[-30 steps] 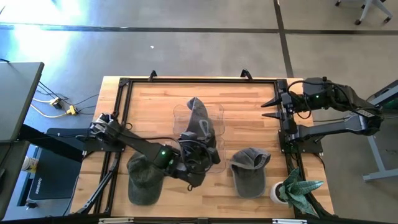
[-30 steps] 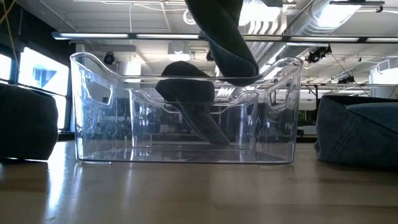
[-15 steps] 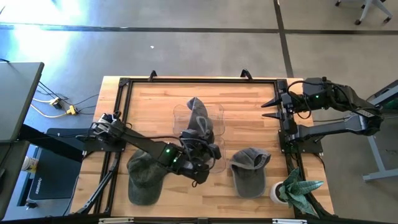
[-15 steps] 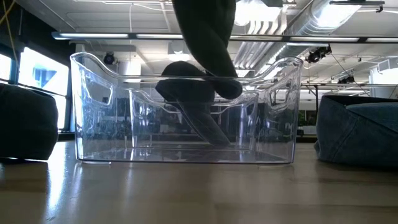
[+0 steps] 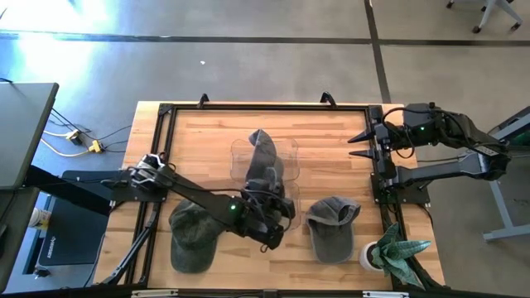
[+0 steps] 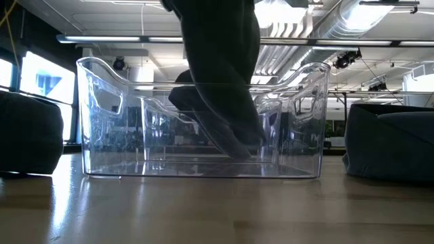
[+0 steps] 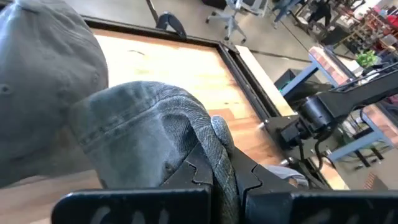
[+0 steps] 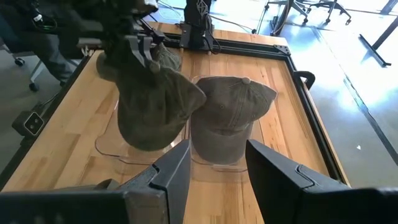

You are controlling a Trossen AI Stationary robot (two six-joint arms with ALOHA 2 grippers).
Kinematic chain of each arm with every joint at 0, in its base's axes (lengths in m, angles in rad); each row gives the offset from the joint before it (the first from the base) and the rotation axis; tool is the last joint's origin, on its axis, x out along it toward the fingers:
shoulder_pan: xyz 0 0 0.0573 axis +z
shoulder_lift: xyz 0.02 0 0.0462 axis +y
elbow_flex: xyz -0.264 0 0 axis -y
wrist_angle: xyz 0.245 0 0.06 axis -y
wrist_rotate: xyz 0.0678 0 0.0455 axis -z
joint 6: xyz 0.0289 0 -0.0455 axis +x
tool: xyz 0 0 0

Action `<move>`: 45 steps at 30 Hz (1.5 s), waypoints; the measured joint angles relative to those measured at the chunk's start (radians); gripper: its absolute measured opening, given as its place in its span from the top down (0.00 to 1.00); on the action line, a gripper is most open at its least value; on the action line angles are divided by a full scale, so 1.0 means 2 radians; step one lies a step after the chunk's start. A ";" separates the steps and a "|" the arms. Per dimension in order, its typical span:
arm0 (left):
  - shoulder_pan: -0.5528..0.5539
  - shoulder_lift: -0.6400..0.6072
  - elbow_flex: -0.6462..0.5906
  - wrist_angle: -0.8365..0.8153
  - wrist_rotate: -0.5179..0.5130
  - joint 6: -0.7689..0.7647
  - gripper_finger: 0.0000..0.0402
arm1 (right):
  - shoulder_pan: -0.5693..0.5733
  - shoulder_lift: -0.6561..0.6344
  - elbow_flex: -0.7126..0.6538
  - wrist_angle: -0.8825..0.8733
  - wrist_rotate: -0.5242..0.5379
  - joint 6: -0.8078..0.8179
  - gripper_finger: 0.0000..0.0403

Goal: Pick & Place hat
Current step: Put the top black cap into the bottom transparent bin

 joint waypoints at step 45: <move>0.034 -0.007 0.001 0.025 0.251 0.113 0.39 | 0.000 -0.001 0.000 0.000 -0.014 0.000 0.63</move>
